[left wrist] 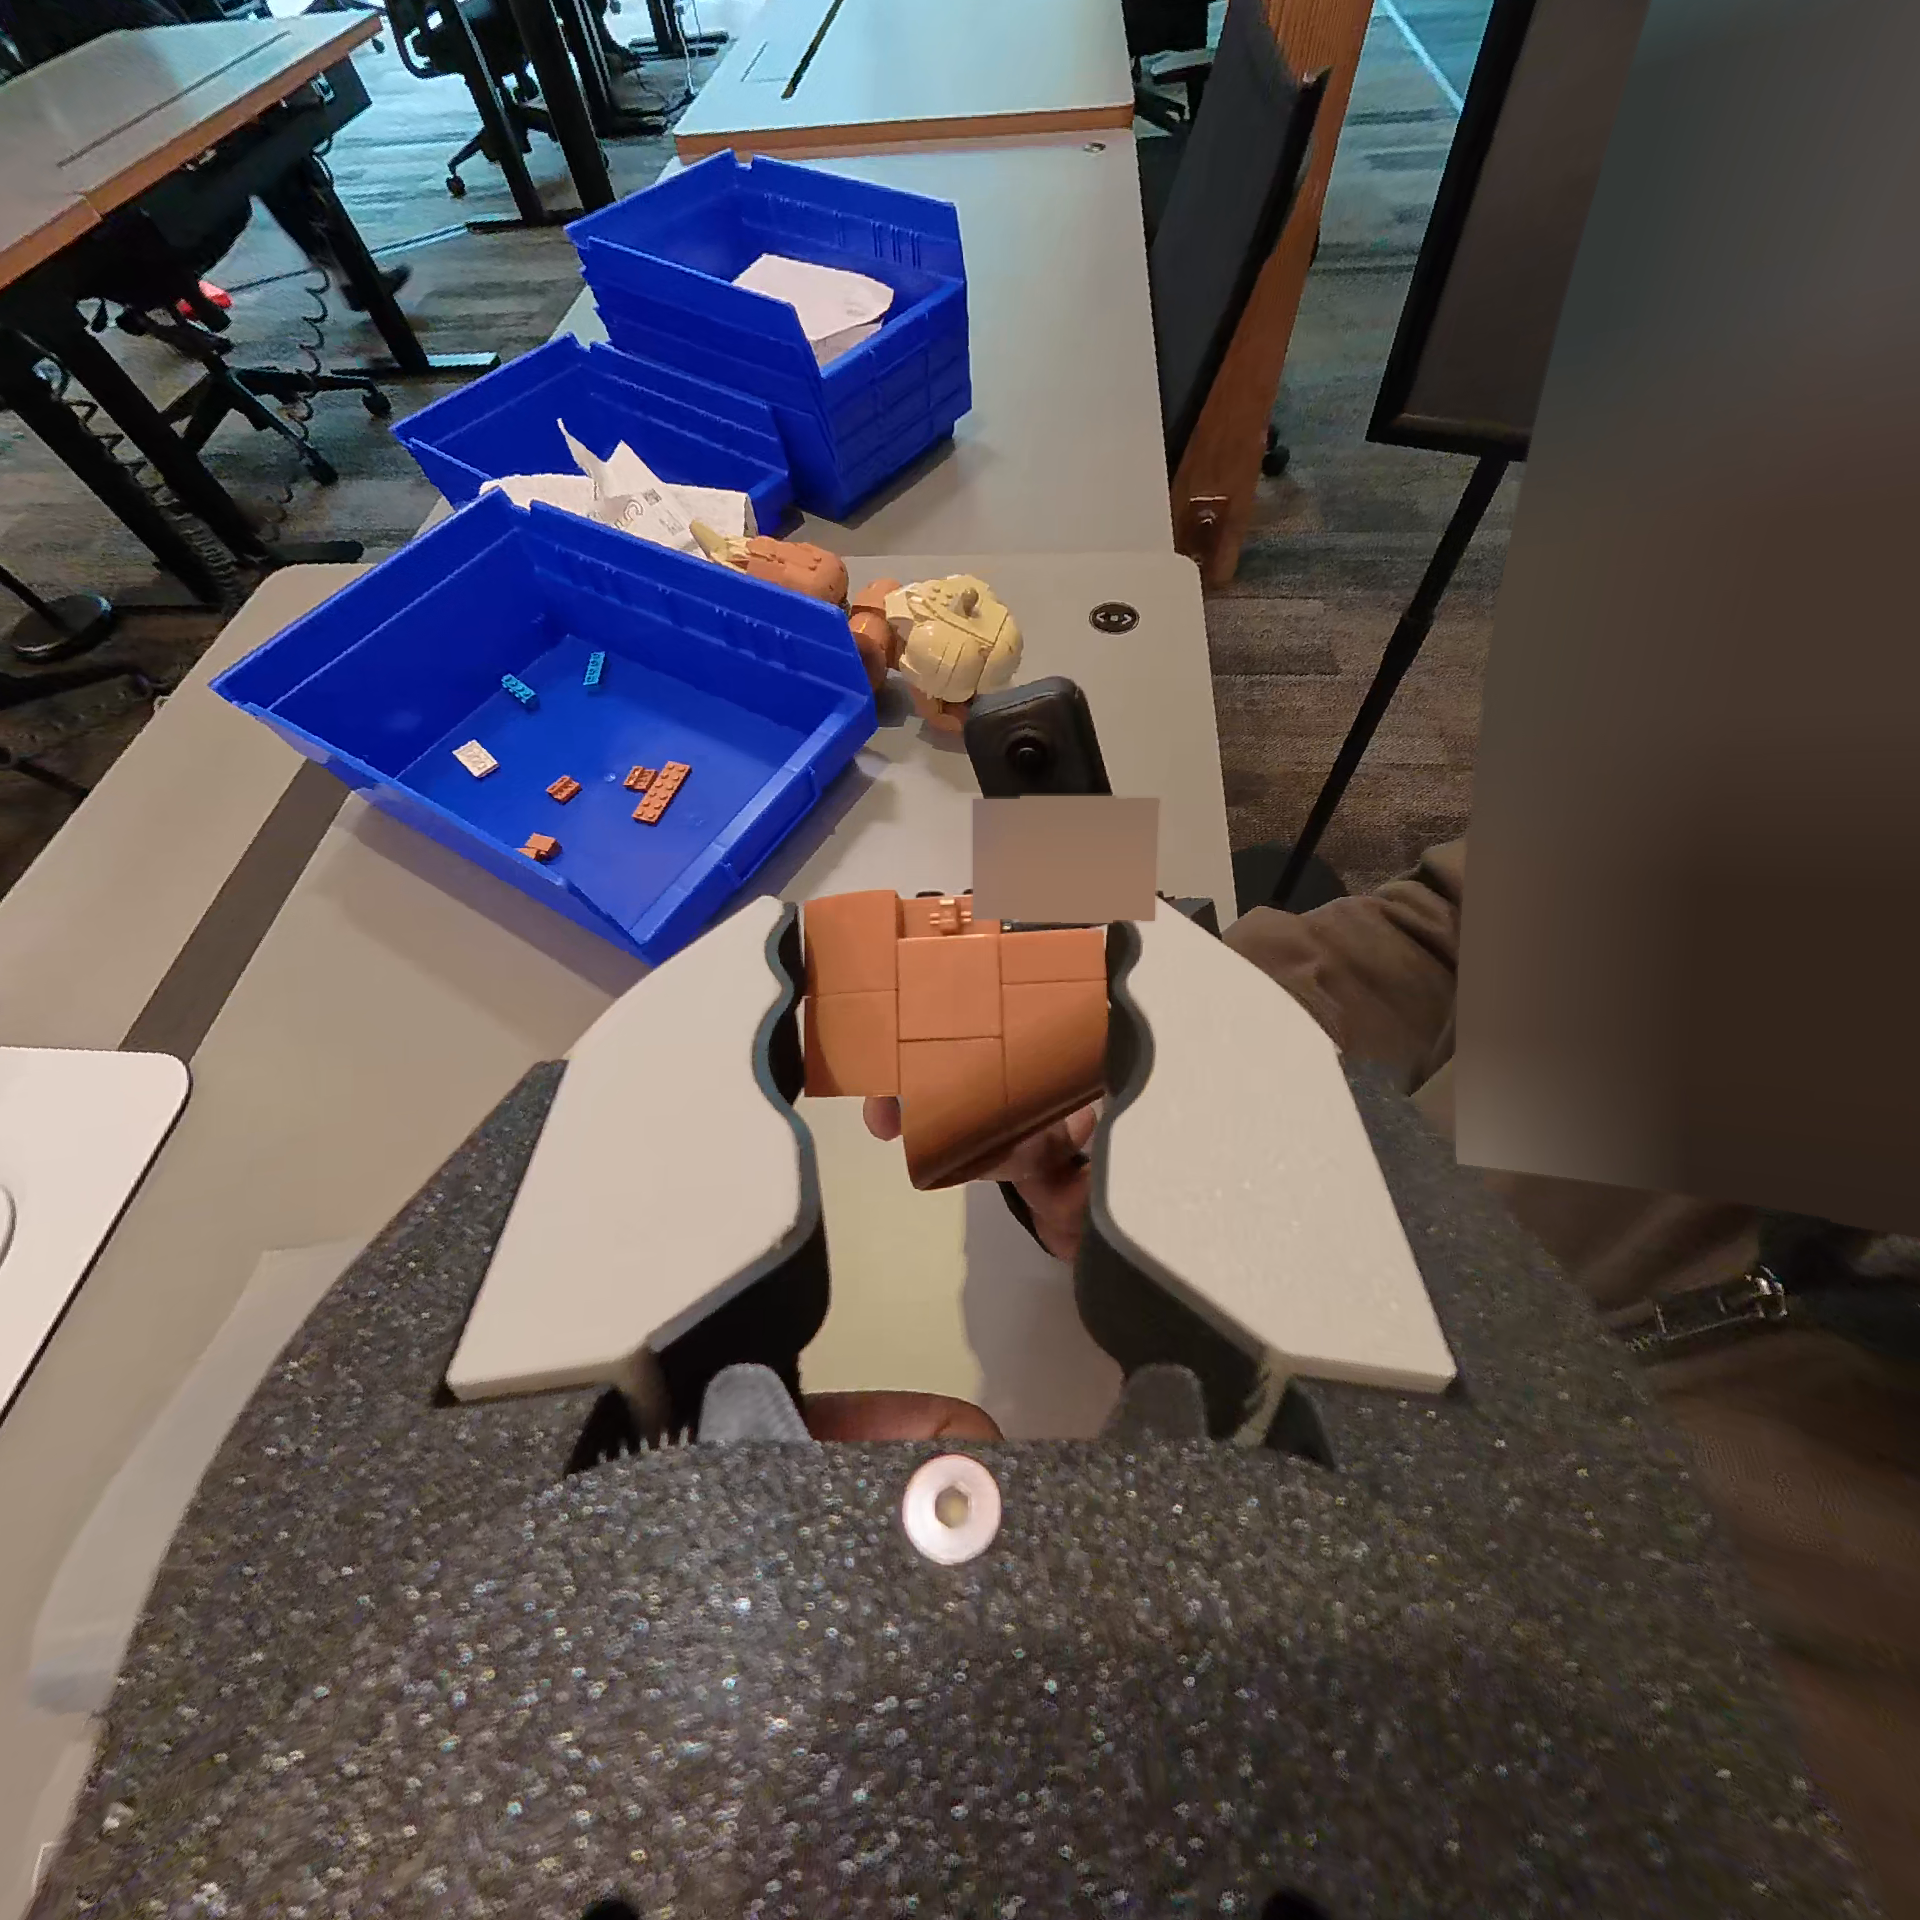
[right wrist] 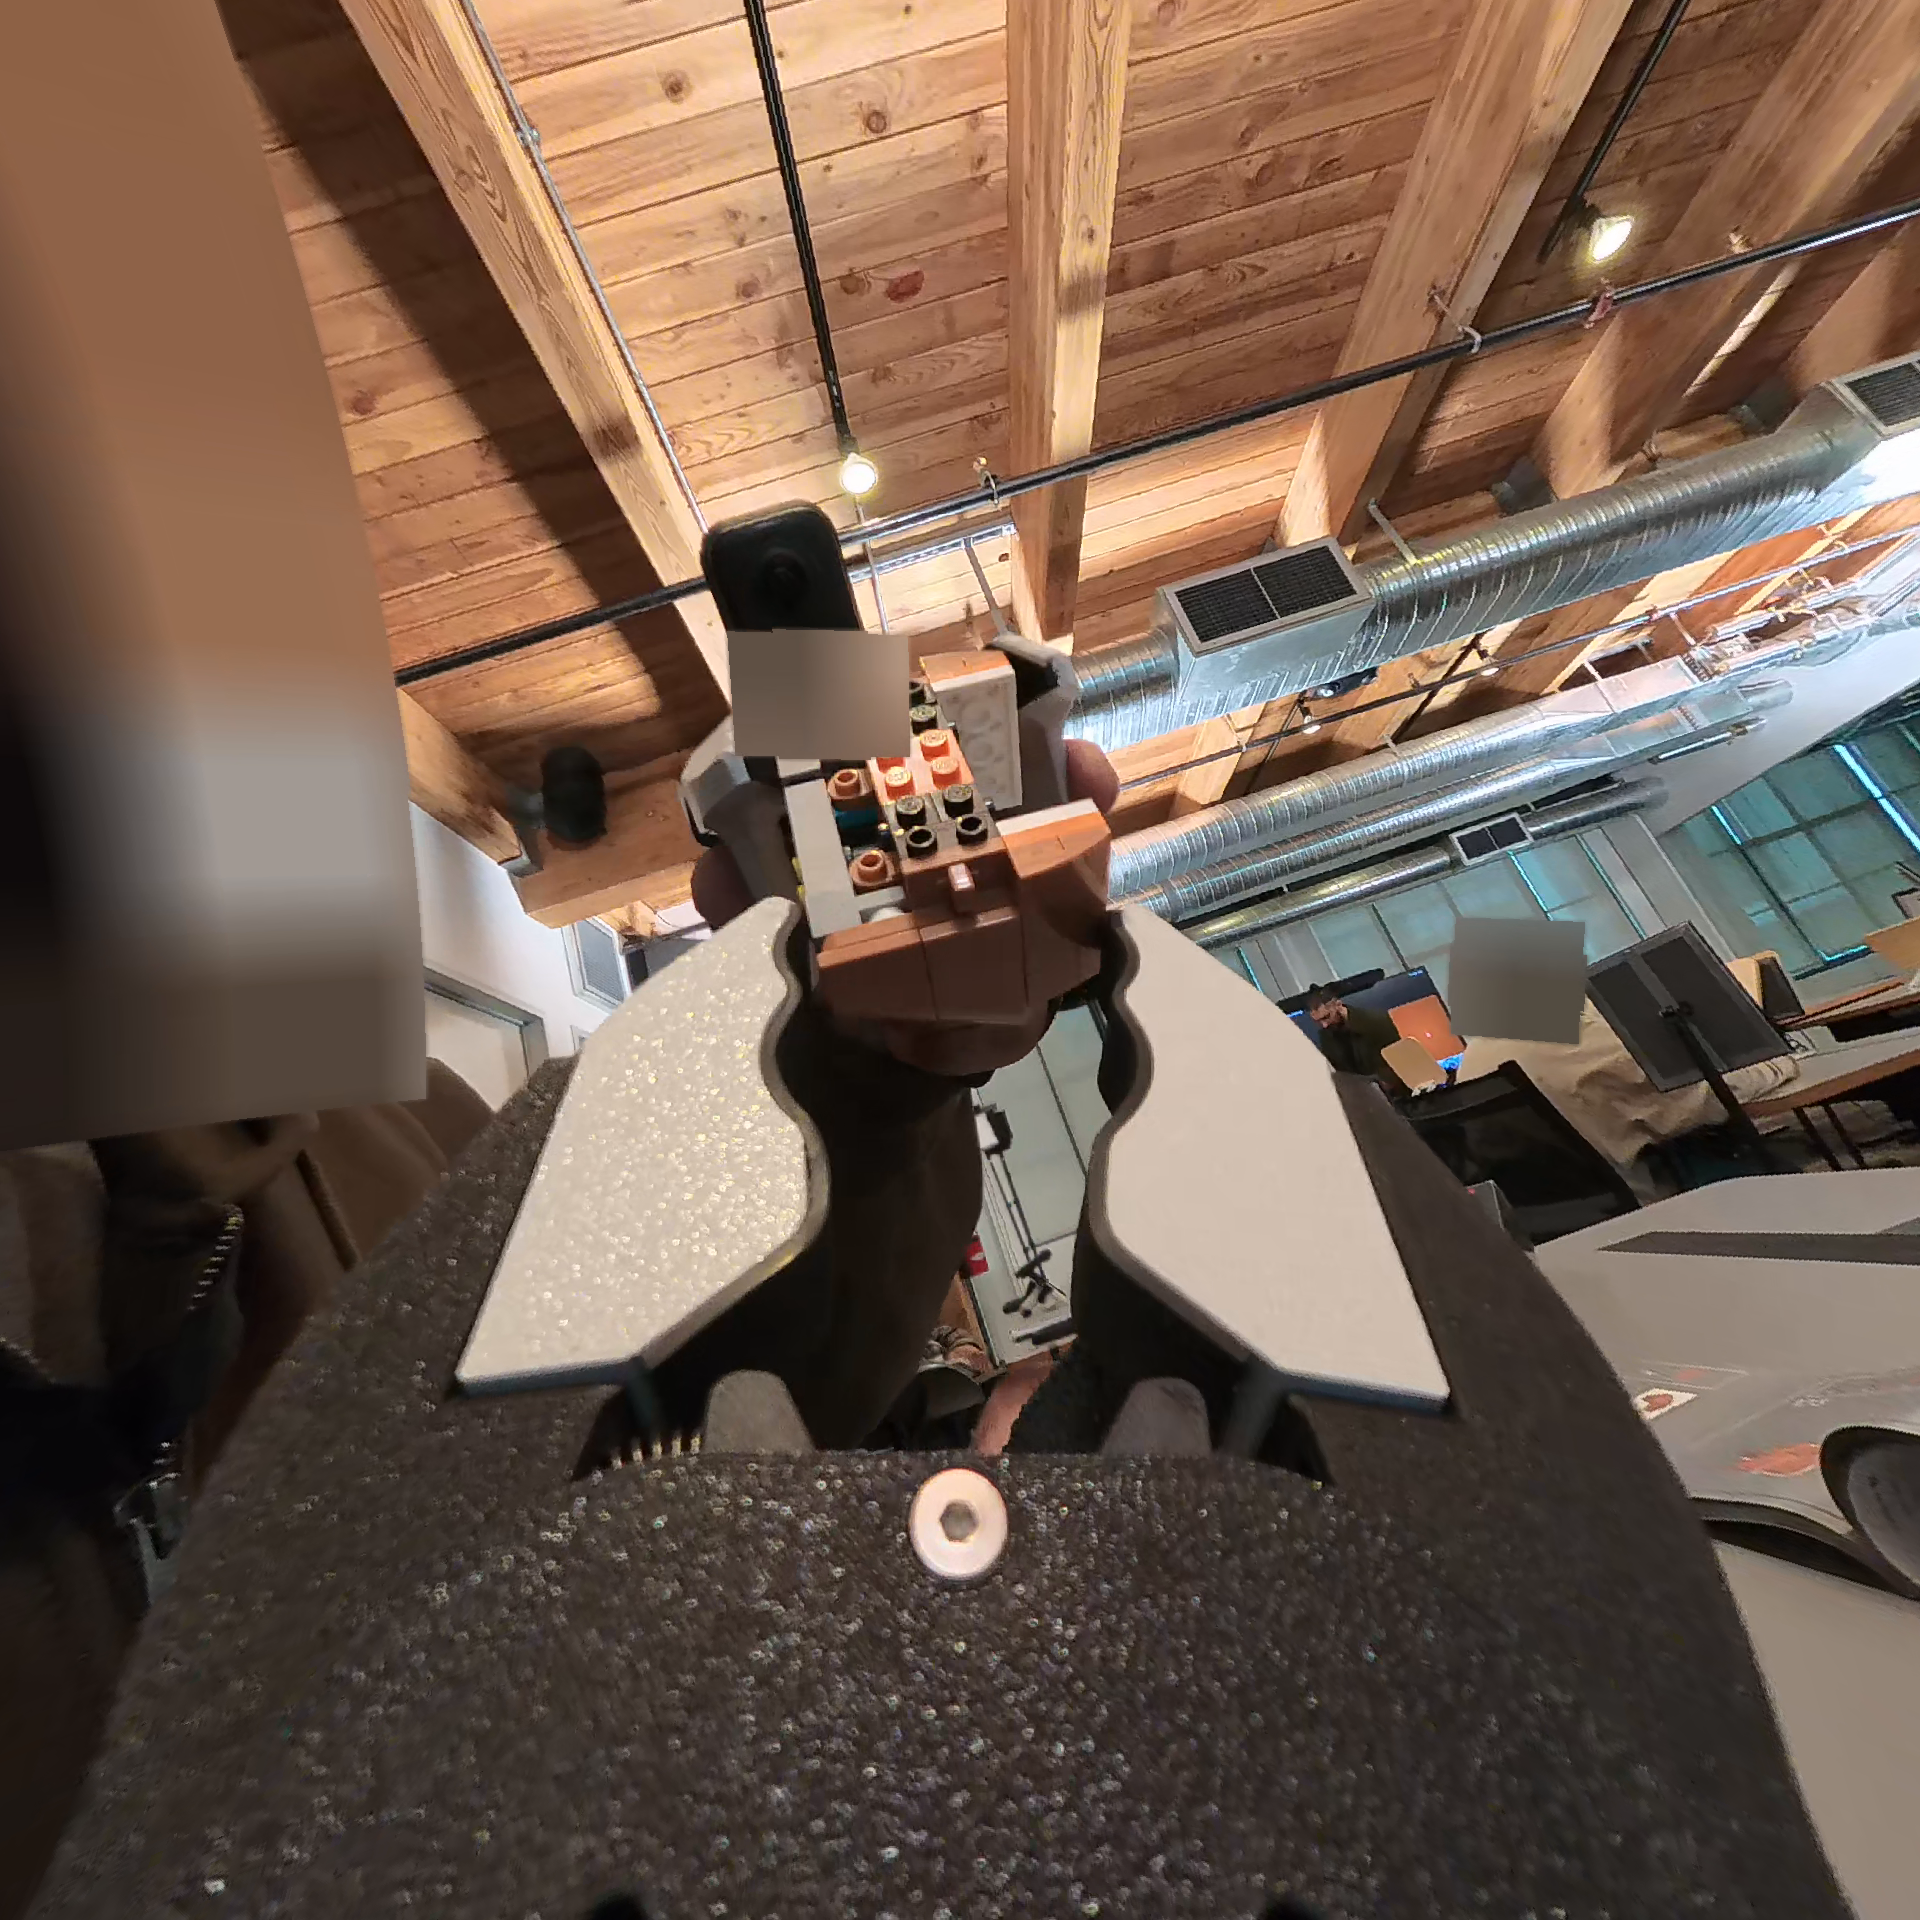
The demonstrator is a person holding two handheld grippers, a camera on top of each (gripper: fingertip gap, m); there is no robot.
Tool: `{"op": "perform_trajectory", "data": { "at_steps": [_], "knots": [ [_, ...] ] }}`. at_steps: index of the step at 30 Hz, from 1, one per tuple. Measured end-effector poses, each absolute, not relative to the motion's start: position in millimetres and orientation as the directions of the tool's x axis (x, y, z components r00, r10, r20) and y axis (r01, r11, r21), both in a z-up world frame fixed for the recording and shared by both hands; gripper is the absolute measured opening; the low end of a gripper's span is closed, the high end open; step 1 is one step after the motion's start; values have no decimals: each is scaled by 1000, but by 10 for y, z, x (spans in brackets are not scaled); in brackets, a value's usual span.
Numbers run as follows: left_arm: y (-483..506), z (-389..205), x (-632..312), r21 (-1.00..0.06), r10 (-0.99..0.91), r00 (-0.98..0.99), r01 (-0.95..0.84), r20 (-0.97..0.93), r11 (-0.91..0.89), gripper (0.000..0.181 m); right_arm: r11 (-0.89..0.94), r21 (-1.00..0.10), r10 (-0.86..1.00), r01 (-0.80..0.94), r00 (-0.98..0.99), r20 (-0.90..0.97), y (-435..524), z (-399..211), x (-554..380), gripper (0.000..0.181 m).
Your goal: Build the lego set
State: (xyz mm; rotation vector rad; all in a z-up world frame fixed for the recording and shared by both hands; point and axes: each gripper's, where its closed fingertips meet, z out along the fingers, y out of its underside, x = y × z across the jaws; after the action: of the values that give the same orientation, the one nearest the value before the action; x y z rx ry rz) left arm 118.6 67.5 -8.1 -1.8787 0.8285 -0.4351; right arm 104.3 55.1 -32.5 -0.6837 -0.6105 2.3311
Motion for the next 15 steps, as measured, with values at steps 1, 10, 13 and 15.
{"op": "perform_trajectory", "data": {
  "at_steps": [1,10,13,15],
  "knots": [
    [682,-83,1191,-896,-710,702,-353,-62,-270,56,-700,-568,671,-433,-672,-315,555,-325,1047,54],
    [731,-77,1248,-887,-705,705,-373,-80,-272,57,-740,-517,633,-430,-705,-319,589,-306,1094,54],
    [751,-77,1269,-883,-702,706,-383,-90,-271,57,-756,-497,616,-426,-719,-321,605,-299,1113,54],
    [765,-77,1282,-882,-701,707,-384,-92,-272,57,-766,-485,606,-423,-727,-322,614,-296,1122,54]
  ]
}}
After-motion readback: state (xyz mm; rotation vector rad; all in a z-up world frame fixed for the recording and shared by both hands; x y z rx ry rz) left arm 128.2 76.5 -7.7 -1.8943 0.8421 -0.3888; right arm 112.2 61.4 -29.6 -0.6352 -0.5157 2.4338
